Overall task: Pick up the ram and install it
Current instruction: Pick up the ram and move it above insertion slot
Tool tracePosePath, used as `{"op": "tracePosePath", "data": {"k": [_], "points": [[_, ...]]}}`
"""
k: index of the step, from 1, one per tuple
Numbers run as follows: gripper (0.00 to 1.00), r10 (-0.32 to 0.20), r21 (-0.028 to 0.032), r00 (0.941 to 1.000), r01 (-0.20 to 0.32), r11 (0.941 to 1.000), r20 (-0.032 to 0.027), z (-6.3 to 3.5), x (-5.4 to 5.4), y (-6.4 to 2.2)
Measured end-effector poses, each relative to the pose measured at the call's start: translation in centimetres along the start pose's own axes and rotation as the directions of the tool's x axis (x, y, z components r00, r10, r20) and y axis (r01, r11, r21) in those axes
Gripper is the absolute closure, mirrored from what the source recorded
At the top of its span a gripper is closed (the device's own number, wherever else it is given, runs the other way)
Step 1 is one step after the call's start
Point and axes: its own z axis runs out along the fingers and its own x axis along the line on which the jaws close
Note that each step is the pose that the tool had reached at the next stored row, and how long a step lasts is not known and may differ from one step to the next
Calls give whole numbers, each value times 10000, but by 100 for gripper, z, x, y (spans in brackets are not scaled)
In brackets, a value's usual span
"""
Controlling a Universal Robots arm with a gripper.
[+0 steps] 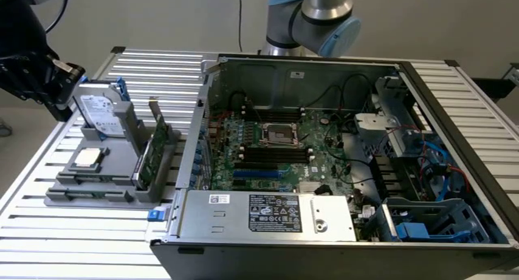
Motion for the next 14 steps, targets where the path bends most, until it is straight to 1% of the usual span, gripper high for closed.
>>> {"op": "tracePosePath", "data": {"k": [12, 14], "points": [[89, -13, 1, 10000, 13, 10000, -2, 0, 1, 0], [89, -299, 4, 9996, 299, 9996, -14, 4, 2, -1]]}}
